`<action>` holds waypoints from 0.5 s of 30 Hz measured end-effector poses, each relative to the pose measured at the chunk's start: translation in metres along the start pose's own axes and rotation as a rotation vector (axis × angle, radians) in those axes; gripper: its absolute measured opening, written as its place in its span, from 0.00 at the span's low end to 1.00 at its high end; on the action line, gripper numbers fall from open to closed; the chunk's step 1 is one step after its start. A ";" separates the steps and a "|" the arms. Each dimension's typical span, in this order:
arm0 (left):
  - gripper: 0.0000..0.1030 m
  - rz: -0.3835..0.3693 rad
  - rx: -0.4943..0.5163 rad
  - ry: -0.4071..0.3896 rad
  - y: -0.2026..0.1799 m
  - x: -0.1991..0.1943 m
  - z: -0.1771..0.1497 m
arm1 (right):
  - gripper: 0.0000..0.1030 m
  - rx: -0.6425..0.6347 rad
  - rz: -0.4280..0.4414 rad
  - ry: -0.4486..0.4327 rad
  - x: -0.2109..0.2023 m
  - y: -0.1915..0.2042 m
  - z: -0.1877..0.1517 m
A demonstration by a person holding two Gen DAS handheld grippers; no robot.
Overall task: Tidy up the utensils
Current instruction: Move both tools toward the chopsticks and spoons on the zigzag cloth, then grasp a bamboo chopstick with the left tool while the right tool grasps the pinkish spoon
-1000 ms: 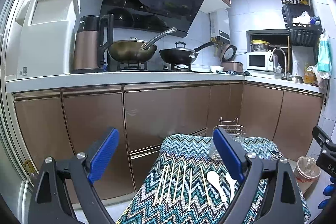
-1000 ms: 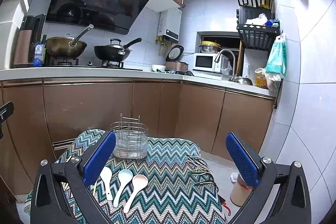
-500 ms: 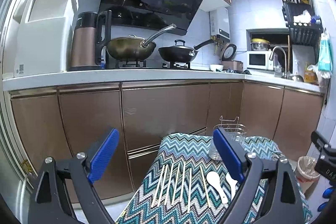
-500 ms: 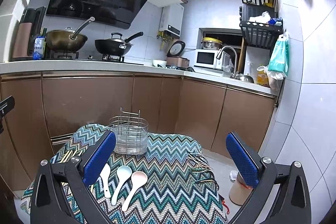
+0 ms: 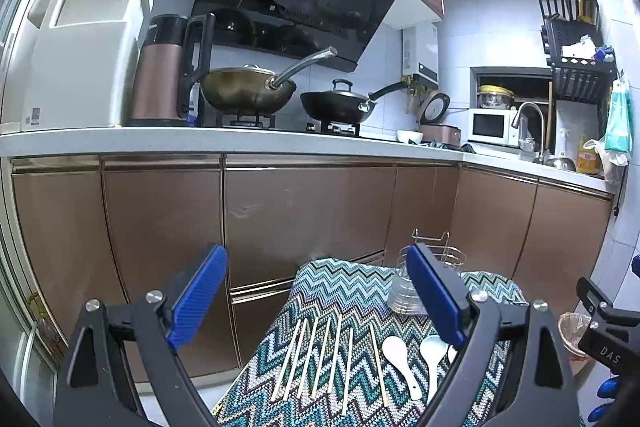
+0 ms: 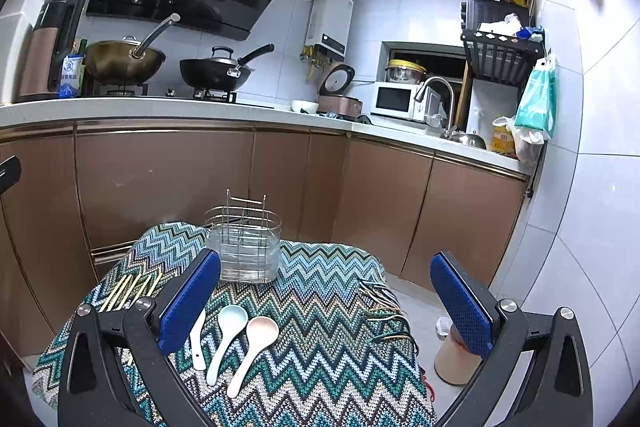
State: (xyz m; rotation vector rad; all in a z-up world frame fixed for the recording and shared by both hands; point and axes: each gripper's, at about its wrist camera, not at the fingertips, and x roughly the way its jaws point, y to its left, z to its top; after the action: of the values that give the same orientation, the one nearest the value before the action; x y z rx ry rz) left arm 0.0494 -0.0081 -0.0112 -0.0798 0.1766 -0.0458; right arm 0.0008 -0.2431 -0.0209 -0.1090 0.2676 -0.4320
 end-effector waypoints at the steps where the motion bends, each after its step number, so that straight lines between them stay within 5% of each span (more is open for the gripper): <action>1: 0.89 -0.003 0.001 0.007 0.000 0.002 -0.001 | 1.00 0.000 0.000 0.003 0.001 0.000 0.000; 9: 0.89 -0.021 0.003 0.061 -0.001 0.027 -0.009 | 1.00 0.038 0.033 0.029 0.019 -0.011 -0.004; 15: 0.89 -0.049 -0.019 0.212 0.009 0.074 -0.012 | 1.00 0.077 0.055 0.120 0.055 -0.027 -0.007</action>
State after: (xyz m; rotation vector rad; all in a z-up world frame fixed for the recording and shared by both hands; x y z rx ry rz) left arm 0.1209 -0.0036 -0.0365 -0.0982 0.3873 -0.1014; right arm 0.0356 -0.2914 -0.0362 -0.0004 0.3706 -0.3941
